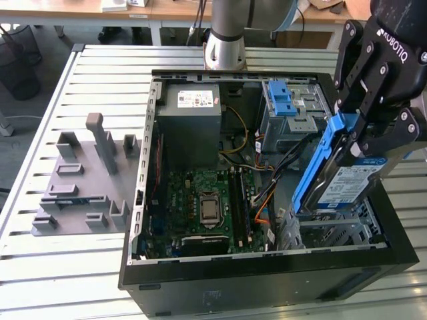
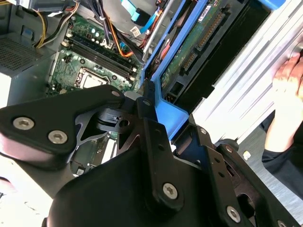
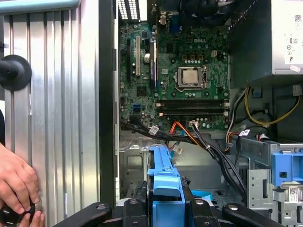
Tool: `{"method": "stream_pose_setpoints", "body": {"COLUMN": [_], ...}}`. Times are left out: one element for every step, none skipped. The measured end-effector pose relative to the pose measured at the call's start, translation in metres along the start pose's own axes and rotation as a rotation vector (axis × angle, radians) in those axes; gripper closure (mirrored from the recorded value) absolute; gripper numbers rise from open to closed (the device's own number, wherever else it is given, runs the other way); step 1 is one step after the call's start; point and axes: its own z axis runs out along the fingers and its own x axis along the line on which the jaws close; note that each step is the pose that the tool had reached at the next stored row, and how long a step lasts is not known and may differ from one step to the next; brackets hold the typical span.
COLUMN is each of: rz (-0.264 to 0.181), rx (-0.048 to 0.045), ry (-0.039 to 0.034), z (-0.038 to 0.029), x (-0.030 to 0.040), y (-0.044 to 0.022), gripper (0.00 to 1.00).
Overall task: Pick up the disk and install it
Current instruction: 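Insert the disk into the insertion slot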
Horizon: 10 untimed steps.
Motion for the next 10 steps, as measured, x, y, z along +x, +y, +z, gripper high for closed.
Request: {"method": "stream_pose_setpoints", "body": {"rz": [0.000, 0.000, 0.000, 0.000, 0.000, 0.000, 0.000, 0.000, 0.000, 0.000], "rx": [0.0000, 0.0000, 0.0000, 0.0000, 0.0000, 0.0000, 0.0000, 0.0000, 0.0000, 0.0000], "ry": [0.0001, 0.0001, 0.0002, 0.0002, 0.0002, 0.0001, 0.0002, 0.0001, 0.0002, 0.0002], "z": [0.0005, 0.0010, 0.0016, 0.0022, 0.0028, 0.0033, 0.0037, 0.0041, 0.0044, 0.0048], "x": [0.0000, 0.0000, 0.0000, 0.0000, -0.0001, -0.0001, -0.0001, -0.0001, -0.0001, -0.0002], "y": [-0.0009, -0.0016, -0.0022, -0.0027, -0.0032, -0.0037, -0.0044, -0.0051, -0.0058, -0.0064], "gripper": [0.64, 0.64, 0.64, 0.64, 0.64, 0.64, 0.64, 0.64, 0.64, 0.64]}}
